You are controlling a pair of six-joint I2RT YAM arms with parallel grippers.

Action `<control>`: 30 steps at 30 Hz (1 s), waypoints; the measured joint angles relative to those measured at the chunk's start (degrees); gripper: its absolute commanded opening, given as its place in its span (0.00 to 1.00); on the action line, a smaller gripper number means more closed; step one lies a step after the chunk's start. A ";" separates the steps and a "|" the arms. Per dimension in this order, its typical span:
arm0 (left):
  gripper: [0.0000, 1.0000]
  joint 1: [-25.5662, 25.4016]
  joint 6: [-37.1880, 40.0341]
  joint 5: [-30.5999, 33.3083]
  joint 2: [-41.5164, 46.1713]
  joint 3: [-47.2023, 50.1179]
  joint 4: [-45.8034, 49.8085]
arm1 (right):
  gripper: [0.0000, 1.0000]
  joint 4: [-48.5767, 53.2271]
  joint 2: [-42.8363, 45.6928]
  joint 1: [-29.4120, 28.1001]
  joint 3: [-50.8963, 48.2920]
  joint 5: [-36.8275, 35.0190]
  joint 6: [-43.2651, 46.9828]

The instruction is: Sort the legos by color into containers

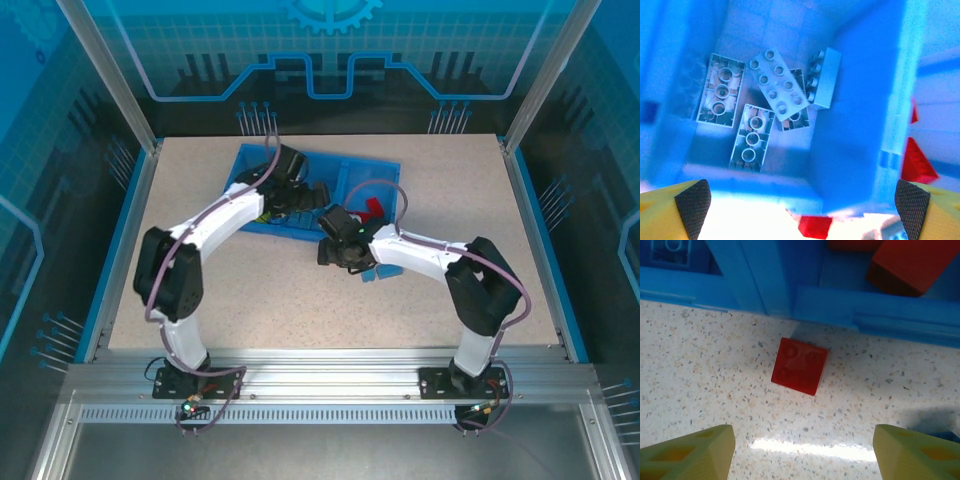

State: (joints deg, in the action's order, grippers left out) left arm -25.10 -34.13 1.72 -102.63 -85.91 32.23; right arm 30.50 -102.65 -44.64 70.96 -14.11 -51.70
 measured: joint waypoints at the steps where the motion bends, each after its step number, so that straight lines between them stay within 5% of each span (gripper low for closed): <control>1: 0.99 0.04 -0.55 0.02 2.23 0.96 -0.28 | 0.74 0.07 -0.81 -0.02 0.57 -0.28 -0.15; 21: 0.99 5.22 -6.49 0.59 28.04 20.02 -1.40 | 0.66 5.75 -14.82 -1.18 11.87 -3.54 -1.16; 30: 0.99 5.51 -6.51 0.66 32.04 26.45 -0.81 | 0.35 7.65 -15.87 -1.18 12.39 -6.32 -1.40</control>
State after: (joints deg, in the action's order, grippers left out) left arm -19.59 -40.64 2.37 -70.59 -59.46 31.42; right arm 38.15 -118.52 -45.82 83.35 -20.43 -53.10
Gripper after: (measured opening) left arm 0.988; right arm 0.400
